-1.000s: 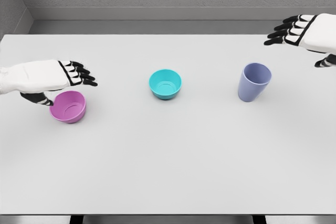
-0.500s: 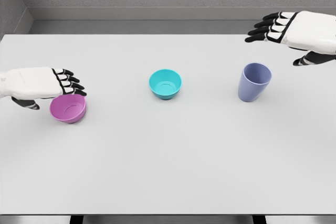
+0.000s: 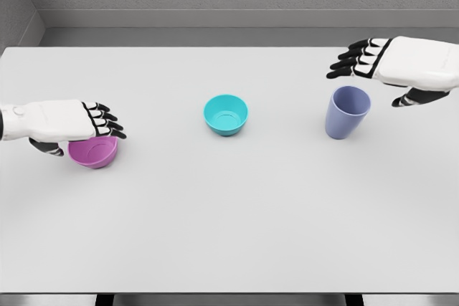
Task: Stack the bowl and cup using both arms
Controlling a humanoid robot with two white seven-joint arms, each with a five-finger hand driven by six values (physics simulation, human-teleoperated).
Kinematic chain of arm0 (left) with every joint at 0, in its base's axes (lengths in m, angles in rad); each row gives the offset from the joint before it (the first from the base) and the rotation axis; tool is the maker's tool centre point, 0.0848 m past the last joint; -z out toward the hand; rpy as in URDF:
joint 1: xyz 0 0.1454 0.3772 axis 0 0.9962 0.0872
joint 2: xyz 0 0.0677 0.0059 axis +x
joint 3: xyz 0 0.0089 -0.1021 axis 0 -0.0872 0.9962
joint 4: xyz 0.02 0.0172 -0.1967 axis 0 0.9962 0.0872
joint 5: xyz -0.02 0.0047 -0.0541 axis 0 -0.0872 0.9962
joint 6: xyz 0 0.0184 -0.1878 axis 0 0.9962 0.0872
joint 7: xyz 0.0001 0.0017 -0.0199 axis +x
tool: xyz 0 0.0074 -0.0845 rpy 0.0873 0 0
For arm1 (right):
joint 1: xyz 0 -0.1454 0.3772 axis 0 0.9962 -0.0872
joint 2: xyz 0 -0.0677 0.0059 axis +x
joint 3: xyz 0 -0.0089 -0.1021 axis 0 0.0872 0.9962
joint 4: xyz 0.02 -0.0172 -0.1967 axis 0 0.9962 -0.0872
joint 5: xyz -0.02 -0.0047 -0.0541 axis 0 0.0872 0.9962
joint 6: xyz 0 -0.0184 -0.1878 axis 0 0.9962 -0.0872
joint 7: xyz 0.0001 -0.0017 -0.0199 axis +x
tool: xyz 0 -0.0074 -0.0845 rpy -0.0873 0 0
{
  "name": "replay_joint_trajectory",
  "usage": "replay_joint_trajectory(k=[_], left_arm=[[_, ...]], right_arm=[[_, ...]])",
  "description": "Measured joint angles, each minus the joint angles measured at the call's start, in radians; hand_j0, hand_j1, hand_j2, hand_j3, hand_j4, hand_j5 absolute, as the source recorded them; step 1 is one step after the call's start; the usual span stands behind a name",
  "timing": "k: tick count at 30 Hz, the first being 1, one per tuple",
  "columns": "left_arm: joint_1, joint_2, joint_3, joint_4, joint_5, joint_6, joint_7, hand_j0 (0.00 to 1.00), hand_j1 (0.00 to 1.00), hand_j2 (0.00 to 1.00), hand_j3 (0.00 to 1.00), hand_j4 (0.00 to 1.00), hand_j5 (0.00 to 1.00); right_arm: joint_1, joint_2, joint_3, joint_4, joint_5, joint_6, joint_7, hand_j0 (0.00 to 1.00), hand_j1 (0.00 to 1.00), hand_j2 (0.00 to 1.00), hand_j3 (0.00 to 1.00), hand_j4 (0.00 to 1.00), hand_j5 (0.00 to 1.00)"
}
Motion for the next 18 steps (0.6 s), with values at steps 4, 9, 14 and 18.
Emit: replay_joint_trajectory(k=[4,9,14,18], left_arm=[[0.011,-0.009,0.000,0.009,-0.014,0.000,0.000,1.00,1.00,1.00,1.00,1.00,1.00],[0.018,-0.013,0.000,0.012,-0.022,0.000,0.000,1.00,1.00,1.00,1.00,1.00,1.00],[0.020,-0.019,0.000,0.024,-0.024,0.000,0.000,1.00,1.00,1.00,1.00,1.00,1.00],[0.023,-0.027,0.000,0.029,-0.032,0.000,0.000,1.00,1.00,1.00,1.00,1.00,1.00]], right_arm=[[0.000,0.000,0.012,-0.003,0.006,0.000,0.000,1.00,1.00,1.00,1.00,1.00,1.00],[0.000,0.000,0.026,0.000,0.008,0.000,0.000,1.00,1.00,1.00,1.00,1.00,1.00],[0.000,0.001,0.043,0.005,0.008,0.000,0.000,1.00,1.00,1.00,1.00,1.00,1.00],[-0.002,0.002,0.051,0.016,0.008,0.000,0.000,1.00,1.00,1.00,1.00,1.00,1.00]])
